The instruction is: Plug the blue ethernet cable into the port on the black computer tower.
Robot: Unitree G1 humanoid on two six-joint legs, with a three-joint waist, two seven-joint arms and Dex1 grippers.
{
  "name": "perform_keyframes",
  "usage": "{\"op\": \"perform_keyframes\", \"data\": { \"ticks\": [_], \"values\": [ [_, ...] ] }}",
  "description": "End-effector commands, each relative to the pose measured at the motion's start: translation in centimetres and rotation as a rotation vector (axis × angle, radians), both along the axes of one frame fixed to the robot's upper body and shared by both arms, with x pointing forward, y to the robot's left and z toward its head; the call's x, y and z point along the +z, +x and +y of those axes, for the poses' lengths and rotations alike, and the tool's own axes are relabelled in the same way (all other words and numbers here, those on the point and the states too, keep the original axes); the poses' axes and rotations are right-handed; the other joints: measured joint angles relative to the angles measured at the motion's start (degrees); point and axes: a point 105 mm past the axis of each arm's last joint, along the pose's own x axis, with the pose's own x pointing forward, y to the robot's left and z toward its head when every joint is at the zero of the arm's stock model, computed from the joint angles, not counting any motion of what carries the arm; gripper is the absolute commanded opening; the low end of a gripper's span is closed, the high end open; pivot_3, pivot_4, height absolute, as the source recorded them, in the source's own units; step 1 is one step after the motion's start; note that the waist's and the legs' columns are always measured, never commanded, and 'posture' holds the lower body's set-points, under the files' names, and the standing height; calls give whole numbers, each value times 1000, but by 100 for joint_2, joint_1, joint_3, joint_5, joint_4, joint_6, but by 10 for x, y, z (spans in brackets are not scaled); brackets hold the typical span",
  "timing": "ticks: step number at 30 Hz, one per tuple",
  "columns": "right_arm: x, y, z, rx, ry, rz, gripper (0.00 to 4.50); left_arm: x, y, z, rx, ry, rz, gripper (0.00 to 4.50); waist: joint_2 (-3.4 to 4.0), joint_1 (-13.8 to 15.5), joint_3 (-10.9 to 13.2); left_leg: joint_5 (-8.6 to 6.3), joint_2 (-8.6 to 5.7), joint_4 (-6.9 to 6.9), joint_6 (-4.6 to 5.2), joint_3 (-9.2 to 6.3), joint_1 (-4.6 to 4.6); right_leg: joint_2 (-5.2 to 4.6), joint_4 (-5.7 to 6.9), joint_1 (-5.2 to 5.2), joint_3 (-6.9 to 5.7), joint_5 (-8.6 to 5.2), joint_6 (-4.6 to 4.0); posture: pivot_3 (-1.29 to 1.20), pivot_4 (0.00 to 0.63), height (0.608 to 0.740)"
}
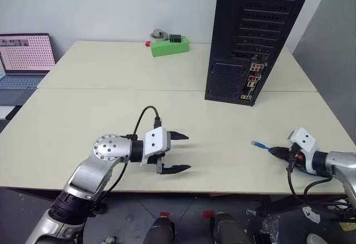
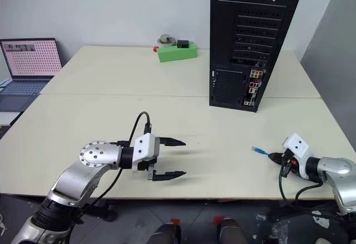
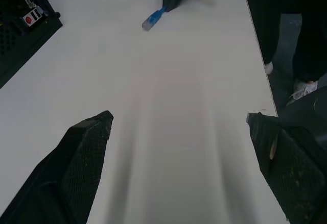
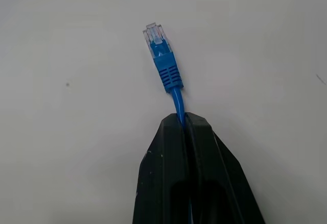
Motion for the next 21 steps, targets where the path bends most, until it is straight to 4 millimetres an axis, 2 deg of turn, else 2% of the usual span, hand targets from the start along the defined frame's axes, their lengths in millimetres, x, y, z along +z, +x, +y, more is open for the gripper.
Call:
{"op": "perform_keyframes", "data": {
  "ticks": [1, 6, 10, 21],
  "values": [
    [20, 1, 35, 130, -4, -68, 21, 3, 11, -15, 3, 8, -36, 4500, 2, -4, -1, 0, 1, -2, 0, 0, 0, 1, 0, -1, 0, 0, 0, 0, 150, 740],
    [32, -3, 75, 231, 19, -92, 21, 3, 25, -38, 10, 0, -37, 4500, 1, 11, 0, 0, -2, -2, 0, -2, -6, 0, -7, -1, 1, 18, 34, 0, 150, 740],
    [36, -6, 95, 276, 28, -93, 21, 0, 30, -49, -19, 22, -47, 4500, 1, 7, 0, 0, -4, -3, -1, -7, -10, 0, -10, -2, -3, 17, 35, 0, 150, 740],
    [39, -6, 115, 322, 35, -95, 21, -2, 34, -59, -43, 26, -50, 4500, 1, 7, 0, 0, -4, -3, -1, -8, -10, -1, -11, -3, -4, 17, 35, 0, 150, 740]
  ]
}}
